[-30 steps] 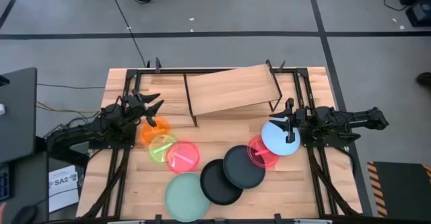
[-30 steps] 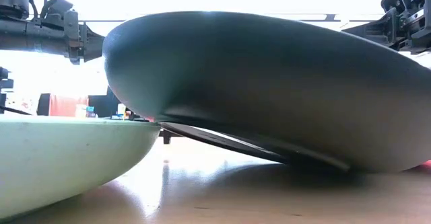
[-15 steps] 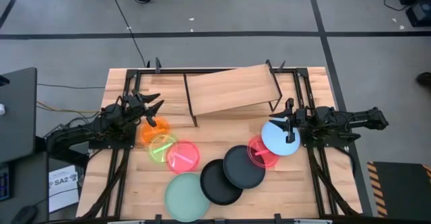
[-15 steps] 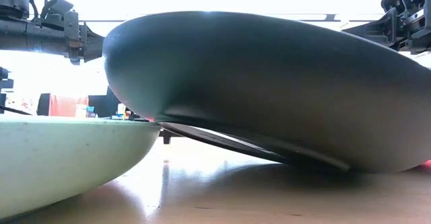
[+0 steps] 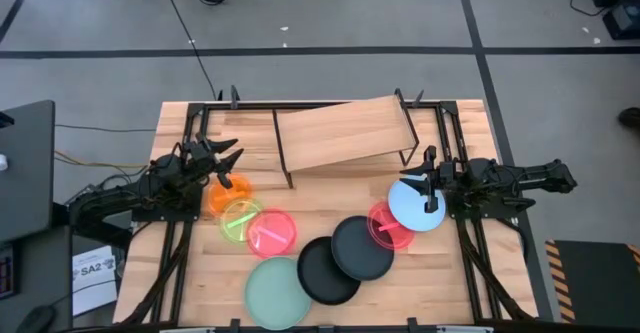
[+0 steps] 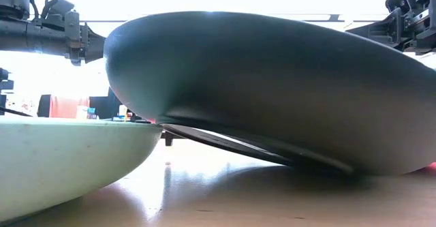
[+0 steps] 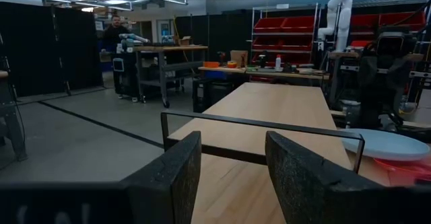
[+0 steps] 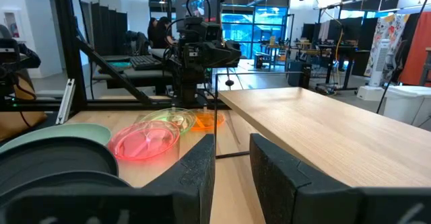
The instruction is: Place and stack plates onto a shelf
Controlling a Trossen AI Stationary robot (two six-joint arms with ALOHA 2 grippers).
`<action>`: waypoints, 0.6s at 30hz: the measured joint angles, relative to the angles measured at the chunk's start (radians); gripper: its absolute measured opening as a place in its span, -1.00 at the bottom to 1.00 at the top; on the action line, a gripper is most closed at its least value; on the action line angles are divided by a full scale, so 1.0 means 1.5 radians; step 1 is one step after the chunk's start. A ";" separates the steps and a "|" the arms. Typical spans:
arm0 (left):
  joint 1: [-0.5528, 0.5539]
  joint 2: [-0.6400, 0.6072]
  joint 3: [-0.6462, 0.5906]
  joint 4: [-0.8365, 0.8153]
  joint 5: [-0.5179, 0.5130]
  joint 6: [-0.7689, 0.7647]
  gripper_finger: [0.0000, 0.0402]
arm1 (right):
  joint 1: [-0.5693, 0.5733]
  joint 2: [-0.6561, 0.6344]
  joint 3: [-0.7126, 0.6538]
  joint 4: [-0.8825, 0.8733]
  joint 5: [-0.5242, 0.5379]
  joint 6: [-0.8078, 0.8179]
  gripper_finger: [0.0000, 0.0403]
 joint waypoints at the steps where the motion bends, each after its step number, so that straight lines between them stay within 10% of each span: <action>1: 0.000 0.000 0.000 0.000 0.000 0.000 -0.14 | 0.000 0.000 0.000 0.000 0.000 0.000 -0.50; 18: 0.000 0.000 0.000 0.000 0.000 0.000 -0.14 | 0.000 0.000 0.000 0.005 0.000 0.000 -0.50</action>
